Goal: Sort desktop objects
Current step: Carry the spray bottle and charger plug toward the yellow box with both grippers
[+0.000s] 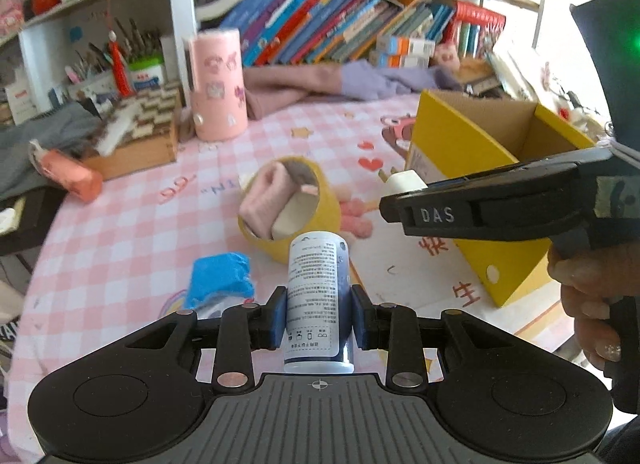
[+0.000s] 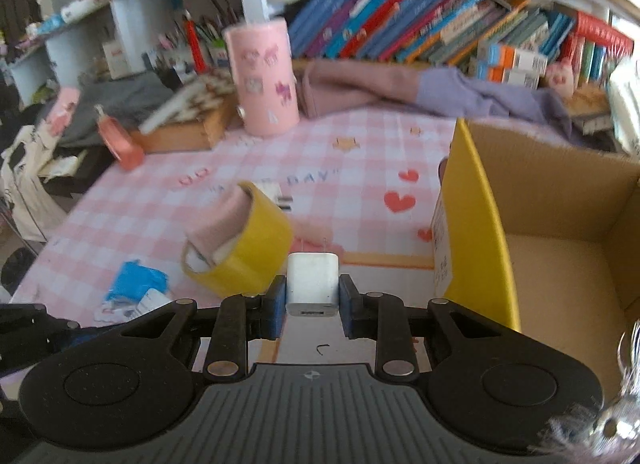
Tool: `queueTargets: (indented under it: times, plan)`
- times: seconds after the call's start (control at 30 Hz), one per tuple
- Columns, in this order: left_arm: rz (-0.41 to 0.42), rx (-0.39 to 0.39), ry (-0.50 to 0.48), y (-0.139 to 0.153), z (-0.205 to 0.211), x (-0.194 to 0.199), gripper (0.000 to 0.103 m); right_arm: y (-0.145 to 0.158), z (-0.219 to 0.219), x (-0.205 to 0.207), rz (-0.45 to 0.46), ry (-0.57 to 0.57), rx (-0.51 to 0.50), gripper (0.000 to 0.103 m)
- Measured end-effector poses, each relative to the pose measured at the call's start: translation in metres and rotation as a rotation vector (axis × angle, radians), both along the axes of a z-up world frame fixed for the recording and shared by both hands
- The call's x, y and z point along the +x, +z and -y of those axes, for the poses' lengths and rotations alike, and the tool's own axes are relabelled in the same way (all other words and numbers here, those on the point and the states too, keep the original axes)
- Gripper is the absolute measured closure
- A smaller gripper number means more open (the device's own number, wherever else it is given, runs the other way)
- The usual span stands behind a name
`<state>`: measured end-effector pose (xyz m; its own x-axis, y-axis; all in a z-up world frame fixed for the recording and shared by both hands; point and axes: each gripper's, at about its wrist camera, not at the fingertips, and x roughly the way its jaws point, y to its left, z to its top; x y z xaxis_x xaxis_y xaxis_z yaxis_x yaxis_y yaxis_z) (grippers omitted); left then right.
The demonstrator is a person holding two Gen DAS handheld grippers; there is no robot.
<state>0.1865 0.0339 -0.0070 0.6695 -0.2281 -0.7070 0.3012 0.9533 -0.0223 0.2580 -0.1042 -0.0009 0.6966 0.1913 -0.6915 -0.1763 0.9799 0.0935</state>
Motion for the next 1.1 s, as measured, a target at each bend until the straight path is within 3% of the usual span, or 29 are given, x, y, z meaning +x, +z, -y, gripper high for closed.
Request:
queueTargets:
  times: [0.37,0.53,1.1]
  plan:
    - [0.053,-0.047,0.045,0.020,-0.009,-0.054,0.072,0.026,-0.003,-0.067,0.119,0.067,-0.030,0.078]
    - [0.068,-0.077,0.055,0.026,-0.013,-0.086,0.072,0.029,-0.001,-0.104,0.119,0.071,-0.032,0.078]
    - [0.094,-0.071,-0.008,0.026,-0.006,-0.167,0.072,0.026,0.013,-0.210,0.100,-0.009,-0.015,0.078]
